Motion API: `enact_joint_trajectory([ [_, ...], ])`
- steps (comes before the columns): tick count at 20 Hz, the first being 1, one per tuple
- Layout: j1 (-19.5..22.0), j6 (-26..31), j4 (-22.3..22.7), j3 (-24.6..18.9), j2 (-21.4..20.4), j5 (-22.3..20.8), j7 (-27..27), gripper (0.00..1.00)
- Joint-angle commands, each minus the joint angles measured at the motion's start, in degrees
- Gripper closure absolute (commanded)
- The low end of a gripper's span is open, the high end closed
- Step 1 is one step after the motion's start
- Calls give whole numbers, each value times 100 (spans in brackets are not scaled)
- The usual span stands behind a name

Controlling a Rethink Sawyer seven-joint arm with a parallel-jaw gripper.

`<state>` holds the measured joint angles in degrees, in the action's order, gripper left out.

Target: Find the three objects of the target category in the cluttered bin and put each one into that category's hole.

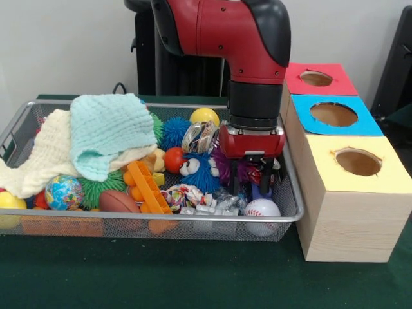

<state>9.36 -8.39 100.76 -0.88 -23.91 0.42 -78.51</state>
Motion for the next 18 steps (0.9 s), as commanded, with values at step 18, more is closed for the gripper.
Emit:
enact_joint_trajectory([
  [18, 465, 1615, -1018, -611, 162, -415, -172, 0],
])
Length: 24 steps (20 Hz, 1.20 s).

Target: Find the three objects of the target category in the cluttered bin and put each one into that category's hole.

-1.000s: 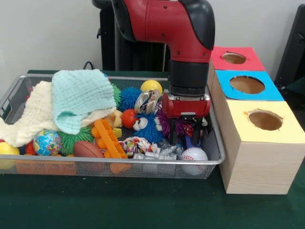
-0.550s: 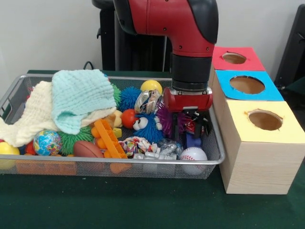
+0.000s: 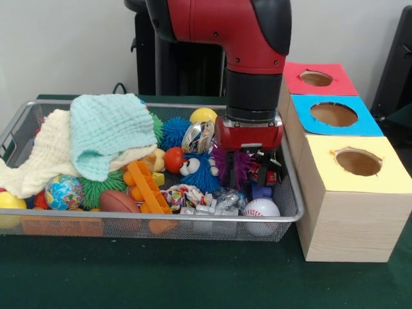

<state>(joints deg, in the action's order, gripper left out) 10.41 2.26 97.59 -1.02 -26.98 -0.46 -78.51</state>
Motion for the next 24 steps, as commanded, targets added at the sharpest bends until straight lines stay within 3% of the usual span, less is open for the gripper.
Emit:
enact_joint_trajectory([
  [1, 412, 454, -681, -629, 511, -396, -181, 0],
  [6, 620, 261, -738, -711, 747, -676, -173, 0],
  [13, 723, 460, -727, -654, 982, -872, -242, 0],
  [24, 438, 951, -585, -328, 1302, -667, -510, 0],
])
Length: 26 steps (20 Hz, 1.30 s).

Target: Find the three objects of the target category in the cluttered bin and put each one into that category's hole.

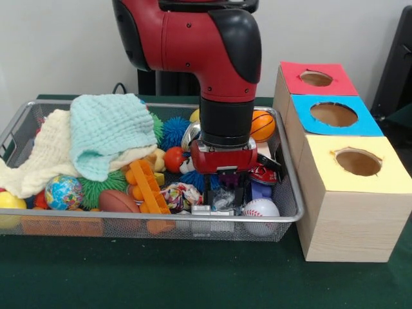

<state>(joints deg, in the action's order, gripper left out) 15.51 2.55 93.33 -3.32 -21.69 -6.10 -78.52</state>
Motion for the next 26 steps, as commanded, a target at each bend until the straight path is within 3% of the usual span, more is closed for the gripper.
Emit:
enact_joint_trajectory([
  [1, -120, 1005, -128, -46, 765, -69, -543, 0],
  [5, -407, 1790, -245, 239, 853, 198, -662, 0],
  [7, -335, 1983, -360, 100, 929, 176, -494, 0],
  [12, 53, 1639, -588, -389, 1085, -76, -157, 0],
  [26, 200, 2515, -1531, -546, 1461, -341, 348, 0],
])
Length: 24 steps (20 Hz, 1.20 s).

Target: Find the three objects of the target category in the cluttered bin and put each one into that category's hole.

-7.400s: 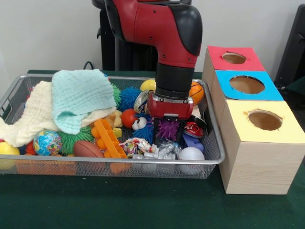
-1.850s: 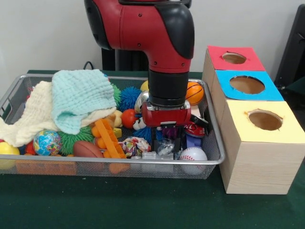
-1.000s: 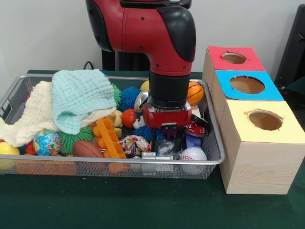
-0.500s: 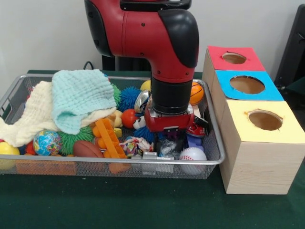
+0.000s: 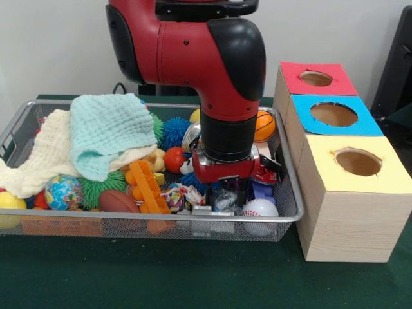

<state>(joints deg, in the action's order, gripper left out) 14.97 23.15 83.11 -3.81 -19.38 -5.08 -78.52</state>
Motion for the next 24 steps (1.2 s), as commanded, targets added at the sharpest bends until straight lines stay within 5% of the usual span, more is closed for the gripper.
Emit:
enact_joint_trajectory([
  [1, 277, 538, -562, -506, 1248, -468, 397, 0],
  [10, 398, 681, -610, -649, 1417, -509, 275, 0],
  [11, 421, 610, -586, -675, 1410, -535, 229, 100],
  [24, 225, -459, -2, -458, 1002, -581, -632, 100],
])
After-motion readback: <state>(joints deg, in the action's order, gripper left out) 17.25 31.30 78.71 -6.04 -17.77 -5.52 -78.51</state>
